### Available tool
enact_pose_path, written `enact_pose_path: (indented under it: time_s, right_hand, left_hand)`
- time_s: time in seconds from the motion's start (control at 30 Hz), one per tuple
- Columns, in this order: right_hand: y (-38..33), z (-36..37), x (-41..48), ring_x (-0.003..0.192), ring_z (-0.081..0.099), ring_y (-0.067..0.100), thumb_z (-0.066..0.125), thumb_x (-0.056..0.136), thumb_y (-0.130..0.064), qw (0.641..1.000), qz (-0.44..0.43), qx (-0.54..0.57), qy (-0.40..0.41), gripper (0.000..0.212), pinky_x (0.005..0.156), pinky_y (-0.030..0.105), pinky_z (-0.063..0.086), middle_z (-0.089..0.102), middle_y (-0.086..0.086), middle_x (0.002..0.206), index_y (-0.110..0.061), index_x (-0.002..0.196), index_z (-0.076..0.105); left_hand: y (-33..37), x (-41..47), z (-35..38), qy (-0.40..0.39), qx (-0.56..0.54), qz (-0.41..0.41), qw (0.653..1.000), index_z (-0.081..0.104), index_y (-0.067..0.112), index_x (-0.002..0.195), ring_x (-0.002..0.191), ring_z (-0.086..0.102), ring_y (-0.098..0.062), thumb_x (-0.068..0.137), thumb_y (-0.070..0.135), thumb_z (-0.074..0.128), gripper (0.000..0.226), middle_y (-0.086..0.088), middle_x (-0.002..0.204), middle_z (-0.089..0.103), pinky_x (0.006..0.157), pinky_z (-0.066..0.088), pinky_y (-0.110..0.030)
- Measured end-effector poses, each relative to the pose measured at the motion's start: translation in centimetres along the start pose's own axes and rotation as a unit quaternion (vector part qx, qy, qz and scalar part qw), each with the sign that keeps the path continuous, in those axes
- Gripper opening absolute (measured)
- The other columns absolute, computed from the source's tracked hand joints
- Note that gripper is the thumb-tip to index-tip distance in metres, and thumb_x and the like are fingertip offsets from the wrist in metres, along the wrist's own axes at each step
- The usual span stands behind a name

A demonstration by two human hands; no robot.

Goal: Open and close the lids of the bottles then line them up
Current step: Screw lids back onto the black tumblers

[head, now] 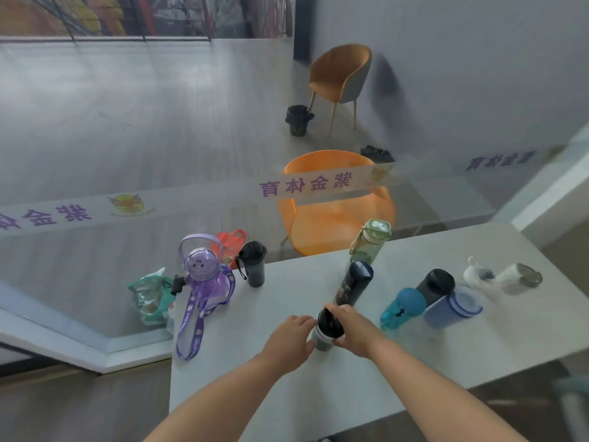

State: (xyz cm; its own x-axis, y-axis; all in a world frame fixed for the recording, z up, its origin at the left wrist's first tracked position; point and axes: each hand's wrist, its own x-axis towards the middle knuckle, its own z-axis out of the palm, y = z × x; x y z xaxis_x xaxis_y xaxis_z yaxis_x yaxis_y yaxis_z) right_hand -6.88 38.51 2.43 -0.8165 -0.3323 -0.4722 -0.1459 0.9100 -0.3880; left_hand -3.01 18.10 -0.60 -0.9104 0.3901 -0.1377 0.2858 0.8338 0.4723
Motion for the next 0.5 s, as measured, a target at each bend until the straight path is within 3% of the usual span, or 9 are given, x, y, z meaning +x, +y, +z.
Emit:
enact_pose_path:
  time_s: [0.1, 0.2, 0.33, 0.5]
  right_hand:
    - [-0.2, 0.1, 1.1, 0.120, 0.058, 0.022, 0.077, 0.080, -0.026, 1.000, -0.016, 0.000, 0.019, 0.078, 0.092, 0.022, 0.045, 0.049, -0.004, 0.140, -0.035, 0.146, 0.035]
    - [-0.9, -0.6, 3.1, 0.119, 0.058, 0.023, 0.074, 0.081, -0.023, 0.999, -0.033, 0.000, 0.019, 0.077, 0.095, 0.029, 0.050, 0.050, -0.001, 0.138, -0.033, 0.146, 0.035]
    - [-2.3, -2.0, 6.7, 0.109, 0.061, 0.030, 0.069, 0.084, -0.021, 0.998, -0.047, -0.015, 0.025, 0.075, 0.087, 0.032, 0.051, 0.049, 0.003, 0.135, -0.032, 0.148, 0.032]
    - [-3.6, -4.2, 11.7, 0.110, 0.062, 0.033, 0.070, 0.085, -0.021, 0.997, -0.065, -0.033, 0.030, 0.077, 0.091, 0.041, 0.055, 0.049, 0.007, 0.135, -0.030, 0.149, 0.029]
  left_hand:
    - [-0.9, 0.0, -0.4, -0.001, 0.007, -0.002, 1.000, 0.042, 0.027, 0.141, 0.126, 0.043, -0.019, 0.095, 0.037, 0.049, 0.048, 0.009, 0.144, 0.046, 0.104, 0.039, -0.034]
    - [-2.6, 0.6, -1.6, 0.009, 0.034, -0.013, 0.999, 0.045, 0.024, 0.140, 0.127, 0.042, -0.021, 0.096, 0.036, 0.048, 0.046, 0.006, 0.145, 0.045, 0.105, 0.039, -0.035]
    - [-4.7, 2.3, -3.7, 0.064, 0.043, -0.066, 0.995, 0.048, 0.022, 0.138, 0.128, 0.041, -0.019, 0.096, 0.034, 0.050, 0.044, 0.004, 0.142, 0.047, 0.106, 0.038, -0.033]
    - [-7.1, 5.6, -7.4, 0.158, 0.071, -0.115, 0.978, 0.058, 0.016, 0.124, 0.118, 0.050, -0.024, 0.089, 0.022, 0.064, 0.036, -0.001, 0.129, 0.056, 0.099, 0.046, -0.035]
